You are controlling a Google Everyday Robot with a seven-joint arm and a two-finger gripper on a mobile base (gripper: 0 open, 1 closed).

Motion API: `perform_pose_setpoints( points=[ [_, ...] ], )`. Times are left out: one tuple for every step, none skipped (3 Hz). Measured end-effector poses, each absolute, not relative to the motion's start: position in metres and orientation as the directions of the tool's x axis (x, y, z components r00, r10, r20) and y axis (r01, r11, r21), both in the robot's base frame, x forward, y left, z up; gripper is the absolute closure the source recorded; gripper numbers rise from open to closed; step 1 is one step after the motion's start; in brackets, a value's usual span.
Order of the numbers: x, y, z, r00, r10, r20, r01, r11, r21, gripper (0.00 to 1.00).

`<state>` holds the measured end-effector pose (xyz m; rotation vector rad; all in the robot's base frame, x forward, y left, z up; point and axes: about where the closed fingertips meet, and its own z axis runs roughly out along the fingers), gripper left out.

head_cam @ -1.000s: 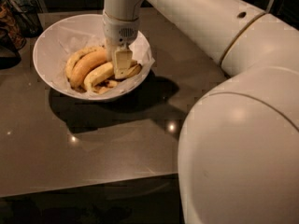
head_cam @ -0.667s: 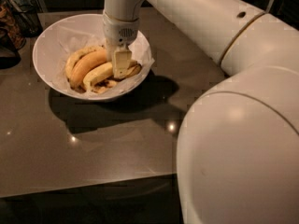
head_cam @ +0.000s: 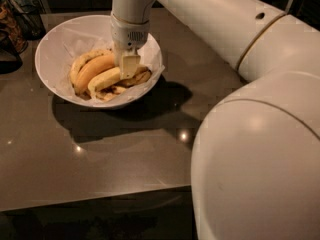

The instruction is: Pick banana from white bowl

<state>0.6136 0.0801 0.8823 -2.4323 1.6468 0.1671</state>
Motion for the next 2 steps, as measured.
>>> perform_pose_setpoints(
  points=[
    [0.6136, 0.0802, 0.8823, 0.373, -0.905, -0.204, -0.928, -0.36, -0.101, 1.0],
    [0.6136, 0.0802, 0.8823, 0.373, -0.905, -0.204, -0.928, -0.36, -0.101, 1.0]
  ],
)
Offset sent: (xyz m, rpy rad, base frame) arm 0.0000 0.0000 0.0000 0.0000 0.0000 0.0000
